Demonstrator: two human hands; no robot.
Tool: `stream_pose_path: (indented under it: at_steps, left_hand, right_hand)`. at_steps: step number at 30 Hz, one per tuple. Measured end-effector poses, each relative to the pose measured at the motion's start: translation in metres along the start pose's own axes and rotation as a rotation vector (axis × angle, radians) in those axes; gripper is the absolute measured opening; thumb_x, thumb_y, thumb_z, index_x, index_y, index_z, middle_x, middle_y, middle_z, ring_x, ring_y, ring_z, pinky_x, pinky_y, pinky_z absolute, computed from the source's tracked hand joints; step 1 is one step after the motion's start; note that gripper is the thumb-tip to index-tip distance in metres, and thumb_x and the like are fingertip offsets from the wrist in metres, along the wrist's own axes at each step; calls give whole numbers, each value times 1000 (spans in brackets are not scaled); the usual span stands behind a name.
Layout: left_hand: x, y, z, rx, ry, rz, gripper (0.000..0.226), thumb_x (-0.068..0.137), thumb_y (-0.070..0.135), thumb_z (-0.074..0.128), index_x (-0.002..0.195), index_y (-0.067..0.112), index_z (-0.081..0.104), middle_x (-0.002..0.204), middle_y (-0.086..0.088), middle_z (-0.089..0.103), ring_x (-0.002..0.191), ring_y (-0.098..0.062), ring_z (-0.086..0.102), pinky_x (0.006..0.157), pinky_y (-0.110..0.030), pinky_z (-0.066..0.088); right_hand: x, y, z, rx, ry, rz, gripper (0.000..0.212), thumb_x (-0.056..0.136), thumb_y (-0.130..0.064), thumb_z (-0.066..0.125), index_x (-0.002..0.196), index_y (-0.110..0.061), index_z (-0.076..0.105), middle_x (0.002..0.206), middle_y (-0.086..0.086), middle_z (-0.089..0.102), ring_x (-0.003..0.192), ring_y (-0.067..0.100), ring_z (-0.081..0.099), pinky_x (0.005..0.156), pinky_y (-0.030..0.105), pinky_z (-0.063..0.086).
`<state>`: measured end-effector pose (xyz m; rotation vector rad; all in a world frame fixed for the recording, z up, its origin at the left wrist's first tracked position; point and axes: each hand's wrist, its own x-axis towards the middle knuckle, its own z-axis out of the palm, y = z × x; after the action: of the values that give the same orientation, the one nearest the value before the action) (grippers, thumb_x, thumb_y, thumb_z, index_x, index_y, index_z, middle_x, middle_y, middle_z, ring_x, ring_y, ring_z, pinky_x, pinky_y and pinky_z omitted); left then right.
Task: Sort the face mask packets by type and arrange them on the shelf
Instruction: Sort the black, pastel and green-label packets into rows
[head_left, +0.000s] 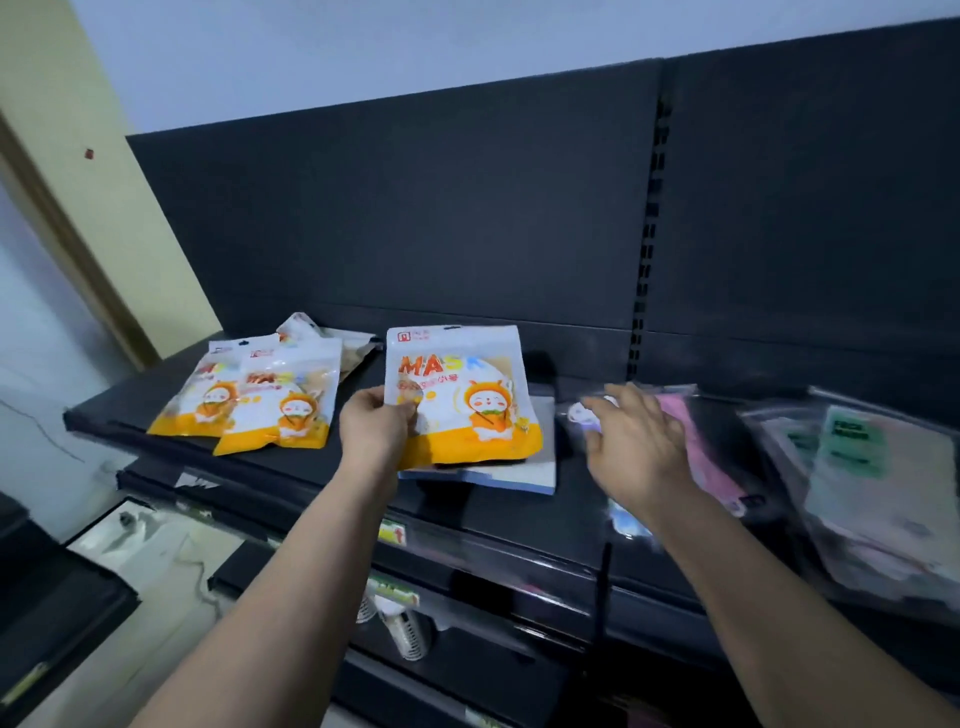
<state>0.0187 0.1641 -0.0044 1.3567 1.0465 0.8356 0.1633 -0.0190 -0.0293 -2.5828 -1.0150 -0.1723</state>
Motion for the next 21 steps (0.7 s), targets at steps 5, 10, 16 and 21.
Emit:
stream_pose_path:
  at_steps: [5, 10, 16, 21]
  left_hand:
    - [56, -3, -71, 21, 71, -43, 19, 92, 11, 62, 108, 14, 52, 96, -8, 64, 86, -25, 64, 83, -40, 55]
    - [126, 14, -134, 459, 175, 172, 59, 93, 34, 59, 144, 16, 36, 141, -11, 50, 120, -32, 52, 99, -41, 43]
    - [148, -13, -128, 1306, -275, 246, 40, 89, 43, 55, 128, 35, 58, 146, -2, 45, 134, -28, 40, 113, -57, 24]
    - [117, -9, -66, 1125, -259, 541, 31, 90, 24, 52, 118, 26, 64, 132, -5, 59, 123, -28, 50, 104, -46, 40]
  right_hand:
    - [24, -71, 31, 32, 20, -31, 40, 95, -25, 46, 135, -29, 48, 147, -4, 38, 142, 17, 23, 111, 38, 23]
    - [39, -133, 54, 49, -25, -103, 40, 95, -27, 48, 135, -27, 49, 146, -3, 39, 138, 18, 29, 109, 39, 27]
    - [39, -157, 66, 72, -23, -185, 38, 93, -19, 49, 130, -20, 55, 143, 0, 44, 135, 18, 36, 104, 37, 35]
    - [32, -127, 62, -27, -14, -140, 39, 92, -17, 50, 131, -21, 54, 144, -2, 43, 141, 18, 29, 107, 36, 32]
